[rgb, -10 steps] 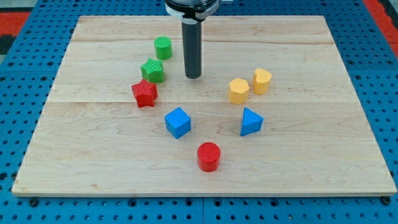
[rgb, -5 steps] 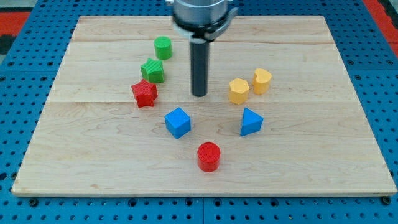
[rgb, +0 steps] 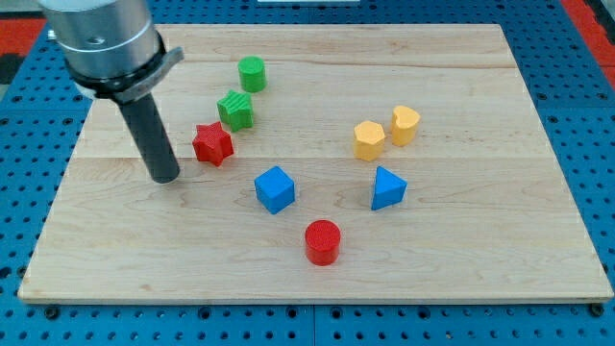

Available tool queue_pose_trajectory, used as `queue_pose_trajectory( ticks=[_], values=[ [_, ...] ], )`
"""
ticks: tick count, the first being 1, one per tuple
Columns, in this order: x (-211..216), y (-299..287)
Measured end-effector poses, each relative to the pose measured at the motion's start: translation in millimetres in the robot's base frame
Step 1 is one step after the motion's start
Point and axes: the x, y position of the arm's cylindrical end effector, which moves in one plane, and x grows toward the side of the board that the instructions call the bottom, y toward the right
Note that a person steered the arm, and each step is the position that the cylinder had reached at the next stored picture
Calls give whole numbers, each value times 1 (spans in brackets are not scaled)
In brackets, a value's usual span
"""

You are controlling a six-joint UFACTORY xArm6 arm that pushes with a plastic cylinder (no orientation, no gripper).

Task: Push the red star into green star and green circle at top center of board

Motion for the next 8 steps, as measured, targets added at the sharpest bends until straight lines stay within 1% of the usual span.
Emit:
queue_pose_trajectory(
  ticks=[2,3,4,5,6,8],
  values=[
    [-22,-17],
    [-5,-8],
    [6,25],
    [-7,36],
    [-25,48],
    [-116,70]
  ],
)
